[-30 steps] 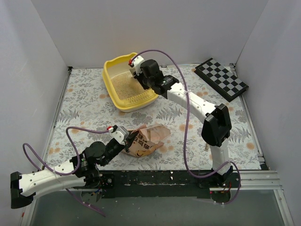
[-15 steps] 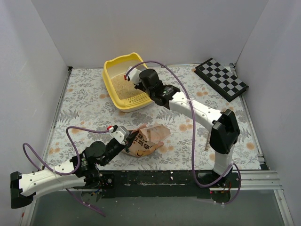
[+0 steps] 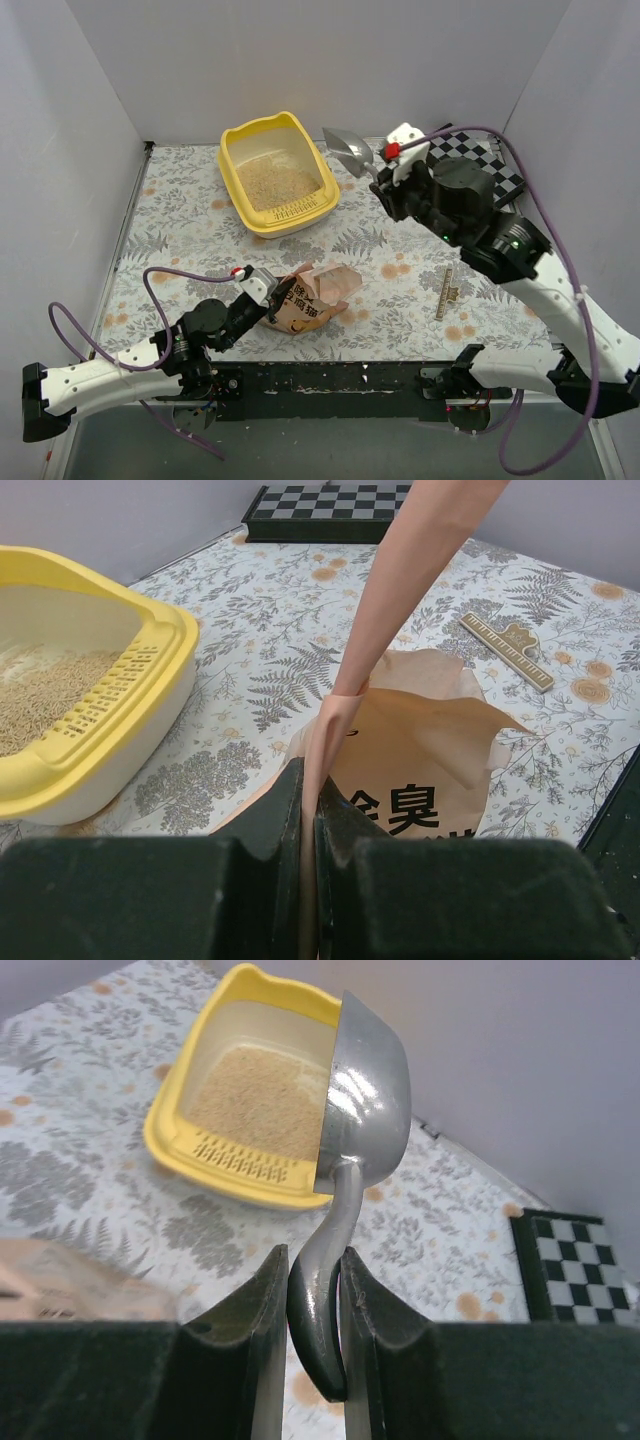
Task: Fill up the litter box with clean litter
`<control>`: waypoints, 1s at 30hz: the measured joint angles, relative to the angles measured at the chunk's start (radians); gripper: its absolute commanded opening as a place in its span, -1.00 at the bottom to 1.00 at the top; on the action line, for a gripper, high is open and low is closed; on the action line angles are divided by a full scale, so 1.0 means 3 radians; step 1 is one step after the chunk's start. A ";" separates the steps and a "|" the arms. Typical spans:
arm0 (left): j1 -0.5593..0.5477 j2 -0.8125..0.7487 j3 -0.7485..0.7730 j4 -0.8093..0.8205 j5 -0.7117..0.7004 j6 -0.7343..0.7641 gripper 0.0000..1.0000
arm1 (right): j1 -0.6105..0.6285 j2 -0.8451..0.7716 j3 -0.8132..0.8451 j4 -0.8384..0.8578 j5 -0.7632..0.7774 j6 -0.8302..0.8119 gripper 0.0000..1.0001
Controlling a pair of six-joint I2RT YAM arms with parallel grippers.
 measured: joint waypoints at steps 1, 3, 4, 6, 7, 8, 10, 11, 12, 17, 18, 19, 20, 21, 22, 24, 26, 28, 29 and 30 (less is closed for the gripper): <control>0.0000 0.0005 0.0000 -0.0001 0.0000 0.0006 -1.00 | 0.0000 -0.0127 0.0000 -0.0136 -0.0076 0.0104 -0.97; 0.0000 0.0009 0.0001 0.0000 0.0000 0.0010 -1.00 | 0.0000 -0.0331 0.0000 -0.0429 -0.0239 0.0298 -0.97; 0.0000 0.0011 0.0004 -0.0001 0.0000 0.0011 -1.00 | 0.0000 -0.0408 0.0000 -0.0589 -0.0326 0.0389 -0.97; 0.0000 0.0024 0.0006 0.0000 0.0000 0.0011 -1.00 | 0.0000 -0.0529 0.0000 -0.0933 -0.0493 0.0548 -0.97; 0.0000 0.0033 0.0006 0.0001 0.0000 0.0013 -1.00 | 0.0000 -0.0568 0.0000 -0.1102 -0.0571 0.0617 -0.97; 0.0000 0.0043 0.0008 0.0001 0.0000 0.0013 -1.00 | 0.0000 -0.0596 0.0000 -0.1265 -0.0643 0.0685 -0.97; 0.0000 0.0066 0.0018 0.0003 0.0000 0.0017 -1.00 | 0.0000 -0.0633 0.0000 -0.1578 -0.0796 0.0809 -0.97; 0.0000 0.0079 0.0024 0.0003 -0.0001 0.0019 -1.00 | 0.0000 -0.0642 0.0000 -0.1685 -0.0860 0.0847 -0.97; 0.0000 0.0088 0.0028 0.0003 -0.0001 0.0019 -1.00 | 0.0000 -0.0659 0.0000 -0.1813 -0.0936 0.0908 -0.97; 0.0000 0.0118 0.0032 0.0009 0.0000 0.0020 -1.00 | 0.0000 -0.0799 0.0001 -0.2234 -0.1203 0.1074 -0.97; 0.0000 0.0118 0.0032 0.0009 0.0000 0.0020 -1.00 | 0.0000 -0.0825 0.0001 -0.2290 -0.1249 0.1092 -0.97; 0.0000 0.0118 0.0032 0.0009 0.0000 0.0020 -1.00 | 0.0000 -0.0843 0.0001 -0.2331 -0.1286 0.1108 -0.97; 0.0000 0.0118 0.0032 0.0009 0.0000 0.0020 -1.00 | 0.0000 -0.0853 0.0001 -0.2369 -0.1324 0.1119 -0.97; 0.0000 0.0120 0.0032 0.0009 0.0000 0.0020 -1.00 | 0.0000 -0.0857 0.0001 -0.2401 -0.1359 0.1134 -0.97; 0.0000 0.0122 0.0032 0.0009 0.0000 0.0020 -1.00 | 0.0000 -0.0856 0.0000 -0.2422 -0.1385 0.1147 -0.97; 0.0000 0.0134 0.0038 0.0009 0.0000 0.0020 -1.00 | 0.0000 -0.0856 -0.0043 -0.2410 -0.1434 0.1164 -0.97; 0.0000 0.0141 0.0045 0.0009 0.0000 0.0020 -1.00 | 0.0000 -0.0855 -0.0136 -0.2374 -0.1475 0.1172 -0.97; 0.0000 0.0140 0.0045 0.0008 0.0000 0.0020 -1.00 | 0.0000 -0.0828 -0.0273 -0.2324 -0.1518 0.1174 -0.97; 0.0000 0.0139 0.0045 0.0008 0.0000 0.0020 -1.00 | 0.0000 -0.0810 -0.0318 -0.2308 -0.1536 0.1172 -0.97; 0.0000 0.0139 0.0046 0.0008 0.0003 0.0020 -1.00 | 0.0000 -0.0778 -0.0361 -0.2274 -0.1554 0.1171 -0.97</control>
